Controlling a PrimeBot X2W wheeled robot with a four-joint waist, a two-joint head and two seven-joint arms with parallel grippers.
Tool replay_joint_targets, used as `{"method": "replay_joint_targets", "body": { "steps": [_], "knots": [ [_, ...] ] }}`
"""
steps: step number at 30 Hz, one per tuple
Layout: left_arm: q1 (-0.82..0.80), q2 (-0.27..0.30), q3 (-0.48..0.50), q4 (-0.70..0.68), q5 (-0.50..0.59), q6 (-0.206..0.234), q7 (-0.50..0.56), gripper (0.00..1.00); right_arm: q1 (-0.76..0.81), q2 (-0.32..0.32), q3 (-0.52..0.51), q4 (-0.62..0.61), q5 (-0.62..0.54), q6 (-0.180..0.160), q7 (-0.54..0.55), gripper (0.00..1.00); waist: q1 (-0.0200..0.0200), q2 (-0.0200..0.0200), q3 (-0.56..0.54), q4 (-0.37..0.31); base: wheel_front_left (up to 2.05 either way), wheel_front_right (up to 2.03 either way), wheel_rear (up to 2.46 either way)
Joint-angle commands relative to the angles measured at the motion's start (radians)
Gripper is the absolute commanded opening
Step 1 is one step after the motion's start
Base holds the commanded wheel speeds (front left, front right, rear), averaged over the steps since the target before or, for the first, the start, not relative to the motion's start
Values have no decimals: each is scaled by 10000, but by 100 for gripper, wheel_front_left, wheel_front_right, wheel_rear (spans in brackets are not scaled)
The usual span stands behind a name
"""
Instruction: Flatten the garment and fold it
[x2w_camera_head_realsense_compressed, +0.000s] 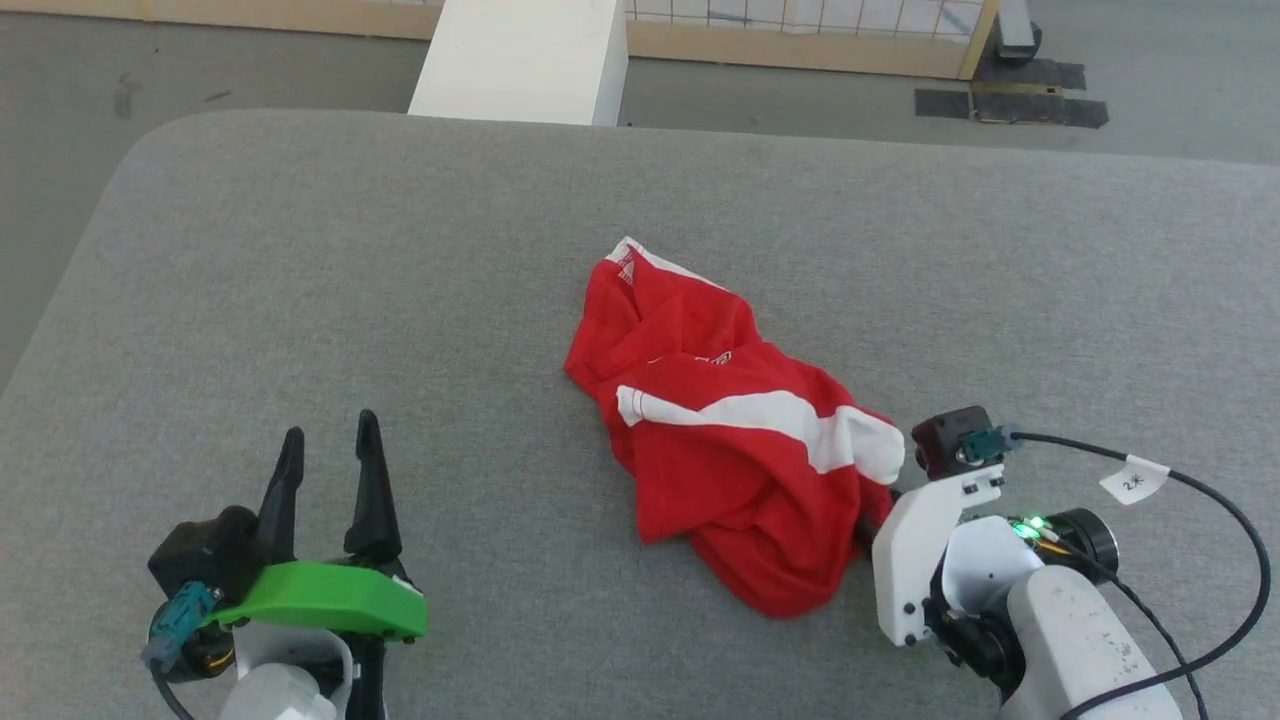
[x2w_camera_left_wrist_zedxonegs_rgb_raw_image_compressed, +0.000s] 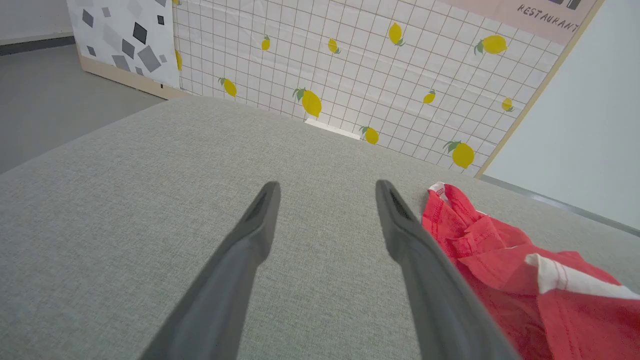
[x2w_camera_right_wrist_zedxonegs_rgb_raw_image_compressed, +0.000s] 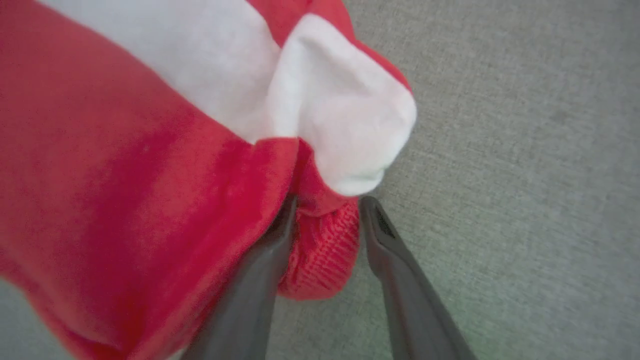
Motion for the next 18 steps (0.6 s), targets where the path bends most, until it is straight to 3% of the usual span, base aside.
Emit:
{"method": "replay_joint_targets", "body": {
  "steps": [1, 8, 15, 16, 17, 18],
  "knots": [
    [-113, -65, 76, 12, -8, -59, -73, 100, 0, 34, -37, 72, 88, -13, -99, 0, 0, -1, 6, -24, 0, 0, 0],
    [-60, -224, 206, 61, 20, -190, -74, 100, 25, 34, -2352, -1125, -268, -13, -1121, 0, 0, -1, -209, -300, 0, 0, 0],
    [10, -347, 77, 196, 87, -313, -75, 100, 837, 34, -4420, -1390, -745, -13, -771, 0, 0, -1, -417, -602, 0, 0, 0],
    [39, -356, 57, 227, 86, -321, -75, 100, 958, 34, -4433, -1242, -609, -13, -651, 28, 0, -1, -447, -657, 0, 0, 0],
    [52, -361, 37, 251, 86, -329, -75, 100, 1016, 34, -4413, -1176, -443, -13, -694, 100, 0, -1, -472, -707, 0, 0, 0],
    [52, -362, 22, 262, 86, -337, -75, 100, 1037, 34, -4399, -1184, -365, -13, -845, 100, 0, -1, -493, -745, 0, 0, 0]
  ]
}}
